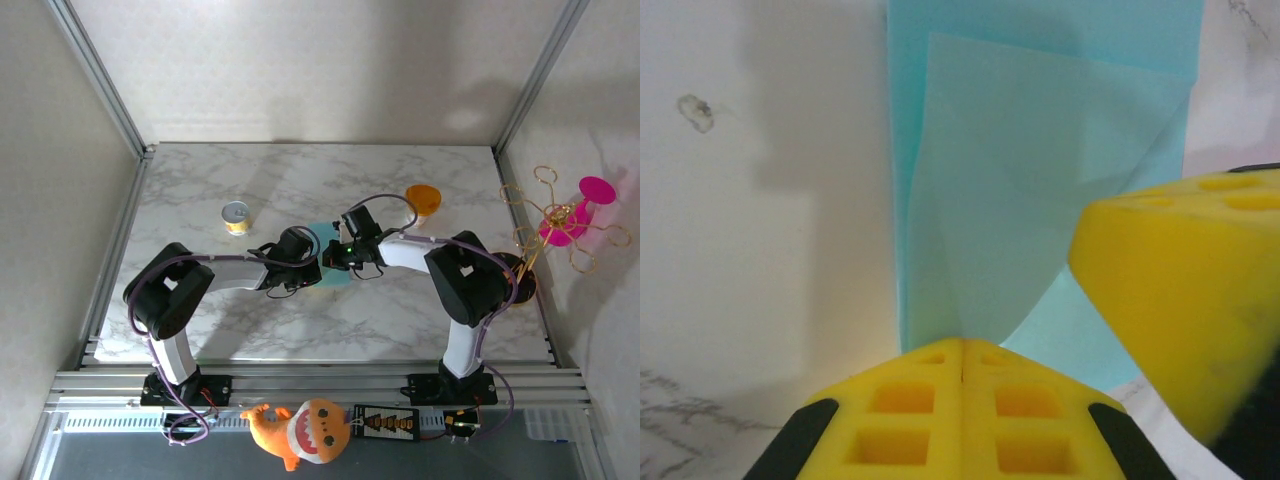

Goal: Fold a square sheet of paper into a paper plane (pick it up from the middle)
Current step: Fold the triangle a second time at the center of the table.

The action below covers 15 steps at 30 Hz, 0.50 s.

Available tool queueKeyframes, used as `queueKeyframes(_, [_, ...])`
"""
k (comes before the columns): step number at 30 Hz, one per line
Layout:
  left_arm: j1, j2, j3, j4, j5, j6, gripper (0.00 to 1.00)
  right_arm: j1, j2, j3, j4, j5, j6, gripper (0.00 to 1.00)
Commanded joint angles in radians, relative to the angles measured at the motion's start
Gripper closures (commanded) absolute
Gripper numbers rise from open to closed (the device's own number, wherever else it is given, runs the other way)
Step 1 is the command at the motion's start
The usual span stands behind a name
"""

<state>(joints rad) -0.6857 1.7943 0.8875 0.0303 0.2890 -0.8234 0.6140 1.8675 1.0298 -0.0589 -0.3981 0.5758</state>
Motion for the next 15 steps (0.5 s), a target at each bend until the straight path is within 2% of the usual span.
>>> queueKeyframes(1, [-0.015,0.023,-0.030,-0.081,-0.039,-0.009,1.00,0.007,0.041,-0.007,0.001,-0.025,-0.001,1.00])
queueKeyframes(9, [-0.017,0.013,-0.061,-0.111,-0.053,-0.030,1.00,-0.016,0.064,0.004,-0.015,0.034,-0.022,1.00])
queueKeyframes(15, [-0.017,0.002,-0.129,-0.111,-0.063,-0.045,1.00,-0.115,0.061,0.008,-0.002,0.111,-0.029,1.00])
